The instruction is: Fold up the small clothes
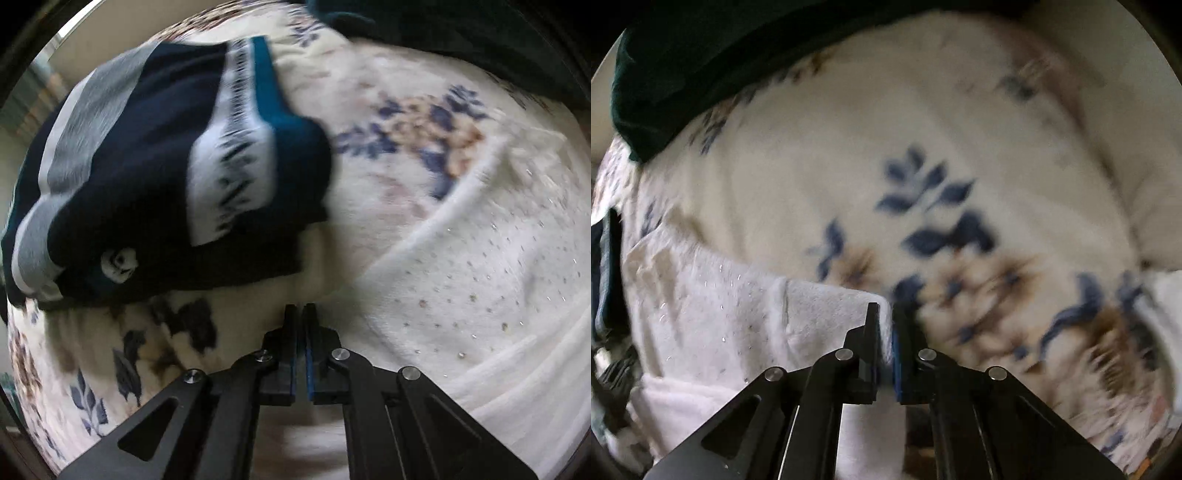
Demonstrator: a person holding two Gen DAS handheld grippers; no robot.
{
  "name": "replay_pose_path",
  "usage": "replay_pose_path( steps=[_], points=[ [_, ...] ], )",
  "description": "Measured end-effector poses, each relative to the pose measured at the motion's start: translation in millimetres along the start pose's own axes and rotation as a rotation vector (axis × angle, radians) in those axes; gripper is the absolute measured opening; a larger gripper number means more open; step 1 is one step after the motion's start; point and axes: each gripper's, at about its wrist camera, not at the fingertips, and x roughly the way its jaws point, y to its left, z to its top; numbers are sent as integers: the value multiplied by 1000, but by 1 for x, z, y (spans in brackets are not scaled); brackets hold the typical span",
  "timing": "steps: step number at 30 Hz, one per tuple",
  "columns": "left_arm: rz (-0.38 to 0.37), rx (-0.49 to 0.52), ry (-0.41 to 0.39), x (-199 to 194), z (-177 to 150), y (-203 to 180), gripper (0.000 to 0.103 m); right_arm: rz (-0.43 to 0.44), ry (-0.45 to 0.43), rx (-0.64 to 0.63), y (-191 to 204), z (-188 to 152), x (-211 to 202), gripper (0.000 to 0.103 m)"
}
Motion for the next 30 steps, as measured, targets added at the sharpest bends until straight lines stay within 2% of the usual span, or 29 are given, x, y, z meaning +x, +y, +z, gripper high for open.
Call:
replay_pose_path(
  steps=[2,4,6,7,8,9,10,12,13,14,15,17,18,21,22,23,26,30],
  points=[
    [-4,-10,3,-1,2,2,2,-29,-6,48,-14,6,2,5],
    [-25,-40,16,-8,6,4,6,-8,41,100,-25,10,14,5],
    [-33,-79,-4,-23,12,7,6,16,78,94,-23,13,21,6],
    [-45,-103,-28,-35,12,9,6,29,93,98,-22,14,20,10],
    [-57,-127,-53,-47,11,10,6,44,97,100,-22,15,15,20],
    [-73,-150,-77,-61,10,12,6,59,93,99,-21,15,6,26],
    [-87,-178,-92,-73,6,13,7,81,76,98,-23,12,-6,39],
    [-86,-221,-117,-94,-5,11,29,125,8,91,-23,-4,-42,43],
    [-64,-239,-122,-102,-13,9,63,140,-1,84,-21,-9,-51,43],
    [-54,-251,-125,-105,-18,2,90,169,4,78,-17,-20,-59,43],
    [-43,-264,-137,-115,-28,-2,94,206,28,71,-10,-33,-64,43],
    [0,-302,-129,-124,-50,-4,94,233,98,51,-1,-54,-56,43],
    [11,-323,-113,-122,-50,-4,94,235,121,34,8,-67,-44,43],
    [20,-415,-63,-119,-78,3,94,159,167,-15,19,-95,-13,43],
    [30,-432,-51,-116,-83,4,94,152,158,-18,23,-102,-6,34],
    [40,-445,-45,-116,-87,6,94,125,120,-28,27,-106,-8,8],
    [53,-468,-28,-109,-91,11,94,23,-77,-100,40,-117,-41,7],
    [58,-452,-48,-106,-82,10,94,-44,-178,-51,27,-112,-72,6]
  ],
)
